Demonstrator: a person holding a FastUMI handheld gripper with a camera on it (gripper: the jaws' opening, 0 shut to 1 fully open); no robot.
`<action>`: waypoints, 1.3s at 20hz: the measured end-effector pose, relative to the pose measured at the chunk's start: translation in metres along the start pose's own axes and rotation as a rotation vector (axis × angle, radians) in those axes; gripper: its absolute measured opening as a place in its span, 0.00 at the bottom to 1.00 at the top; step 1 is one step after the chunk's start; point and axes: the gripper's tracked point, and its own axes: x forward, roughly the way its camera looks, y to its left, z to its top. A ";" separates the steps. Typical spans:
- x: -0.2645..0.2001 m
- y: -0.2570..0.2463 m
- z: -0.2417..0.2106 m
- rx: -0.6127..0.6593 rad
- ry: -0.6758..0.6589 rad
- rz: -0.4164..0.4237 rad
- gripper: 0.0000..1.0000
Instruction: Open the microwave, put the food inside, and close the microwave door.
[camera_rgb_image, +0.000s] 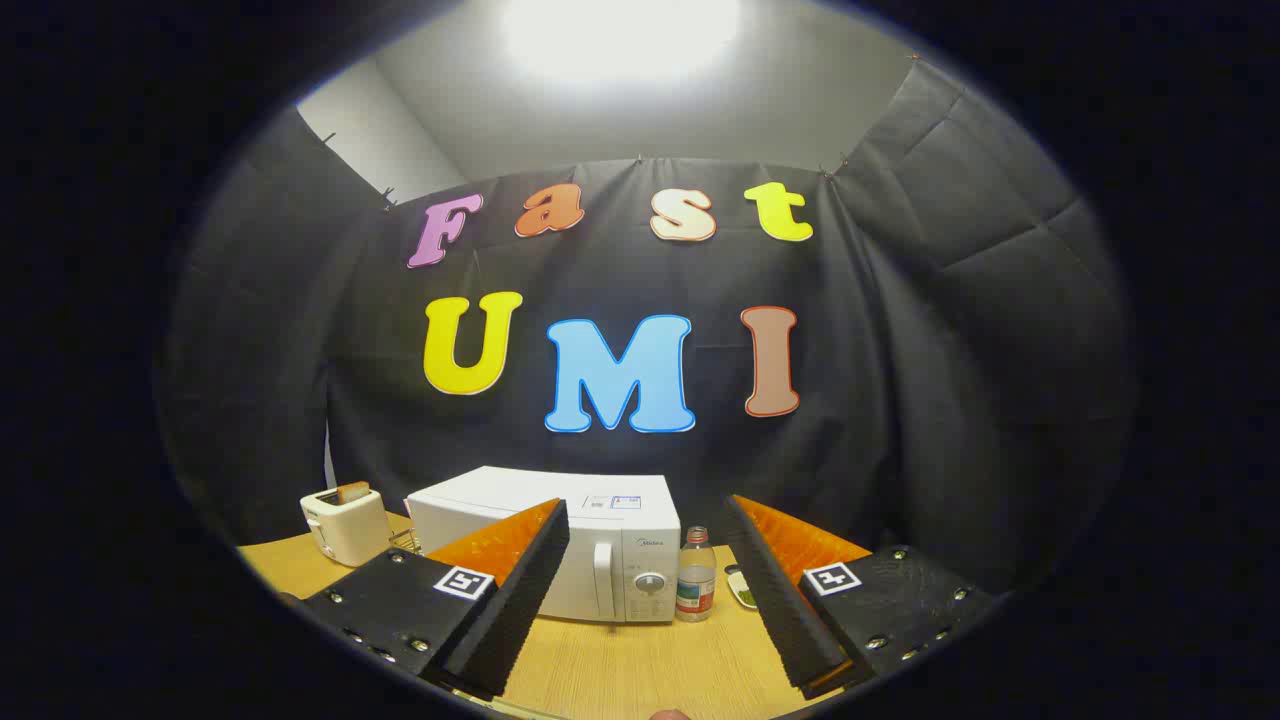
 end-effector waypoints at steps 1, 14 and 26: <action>0.001 -0.001 -0.001 0.002 0.003 0.000 0.97; 0.020 0.012 -0.016 0.028 0.021 0.030 0.97; 0.078 0.030 -0.060 0.026 0.073 0.076 0.97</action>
